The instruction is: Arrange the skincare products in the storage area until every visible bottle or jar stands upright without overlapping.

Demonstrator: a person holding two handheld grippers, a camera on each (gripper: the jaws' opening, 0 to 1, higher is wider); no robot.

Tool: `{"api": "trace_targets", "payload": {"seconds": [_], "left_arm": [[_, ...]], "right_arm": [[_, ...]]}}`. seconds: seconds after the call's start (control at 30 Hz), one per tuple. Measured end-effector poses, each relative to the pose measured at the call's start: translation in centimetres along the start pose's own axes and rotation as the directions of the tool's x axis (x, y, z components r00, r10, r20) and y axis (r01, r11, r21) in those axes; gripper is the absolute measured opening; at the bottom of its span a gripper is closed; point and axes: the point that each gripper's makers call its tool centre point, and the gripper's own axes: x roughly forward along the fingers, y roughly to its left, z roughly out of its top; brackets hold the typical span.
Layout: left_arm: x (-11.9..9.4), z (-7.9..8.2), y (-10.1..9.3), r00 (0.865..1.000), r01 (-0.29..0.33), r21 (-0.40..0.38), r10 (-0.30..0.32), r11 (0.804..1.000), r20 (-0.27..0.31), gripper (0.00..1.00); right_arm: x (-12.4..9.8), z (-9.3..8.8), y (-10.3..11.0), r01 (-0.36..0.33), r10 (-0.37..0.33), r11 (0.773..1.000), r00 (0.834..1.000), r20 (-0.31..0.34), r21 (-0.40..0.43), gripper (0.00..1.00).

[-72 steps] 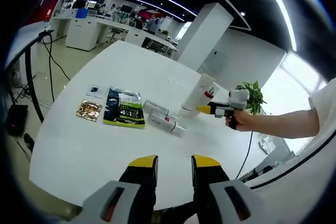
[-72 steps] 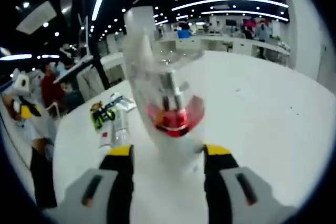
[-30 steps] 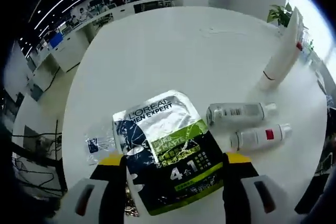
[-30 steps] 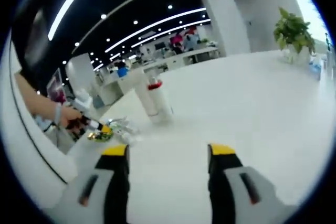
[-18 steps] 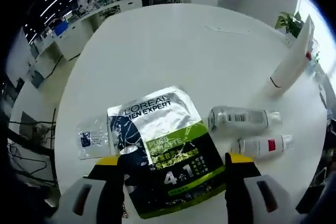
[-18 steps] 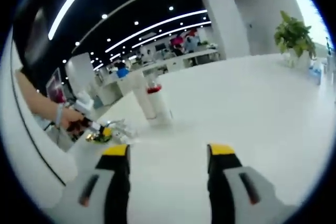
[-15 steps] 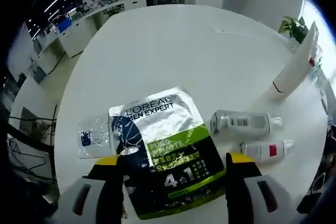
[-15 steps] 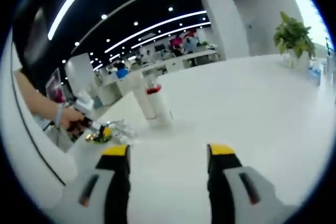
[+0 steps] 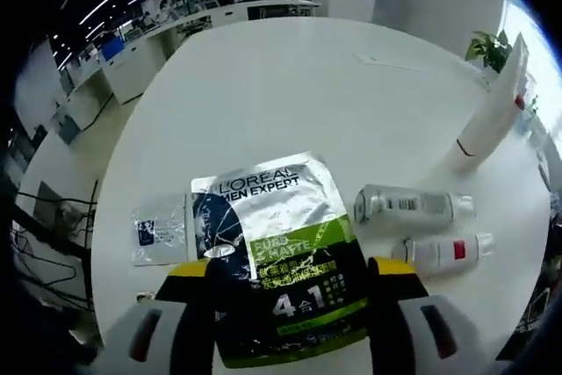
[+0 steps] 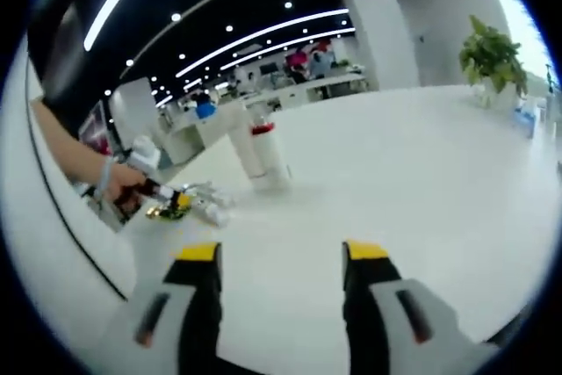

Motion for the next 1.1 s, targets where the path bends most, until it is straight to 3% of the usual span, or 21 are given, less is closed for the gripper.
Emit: {"api": "trace_targets", "payload": {"seconds": [0.07, 0.2, 0.33, 0.53, 0.67, 0.8, 0.97, 1.1], "left_arm": [[-0.1, -0.1, 0.1, 1.000, -0.002, -0.001, 0.002, 1.000, 0.018, 0.64], [0.0, 0.1, 0.4, 1.000, -0.001, 0.004, 0.001, 1.000, 0.028, 0.58], [-0.1, 0.0, 0.3, 1.000, 0.000, 0.009, -0.001, 1.000, 0.027, 0.56], [-0.2, 0.0, 0.3, 1.000, 0.002, 0.014, -0.002, 1.000, 0.027, 0.56], [-0.3, -0.2, 0.2, 1.000, 0.010, 0.033, -0.011, 0.999, 0.029, 0.54], [-0.4, -0.2, 0.2, 1.000, 0.012, 0.036, -0.013, 0.999, 0.024, 0.54], [-0.5, -0.3, 0.2, 0.999, 0.019, 0.045, -0.021, 0.999, 0.034, 0.54], [-0.4, -0.2, 0.2, 0.999, 0.017, 0.045, -0.019, 0.999, 0.033, 0.55]], "right_arm": [[-0.5, 0.8, -0.1, 0.009, -0.008, 1.000, 0.999, 0.032, -0.013, 0.52], [-0.8, 0.6, -0.5, 0.018, -0.019, 1.000, 0.999, 0.042, 0.019, 0.52], [-0.6, -0.1, 0.0, 0.001, -0.001, 1.000, 1.000, 0.006, 0.001, 0.51], [-0.8, 0.4, 0.0, -0.004, 0.004, 1.000, 1.000, 0.026, 0.003, 0.51], [-0.5, 0.1, 0.0, -0.008, 0.008, 1.000, 1.000, -0.004, -0.002, 0.51], [-0.7, 0.8, 0.3, -0.005, 0.005, 1.000, 1.000, 0.025, 0.000, 0.50], [-0.2, -0.8, 1.2, -0.018, 0.018, 1.000, 1.000, -0.007, 0.022, 0.50], [-0.4, -0.8, 1.7, -0.028, 0.028, 1.000, 1.000, -0.003, 0.011, 0.50]]}}
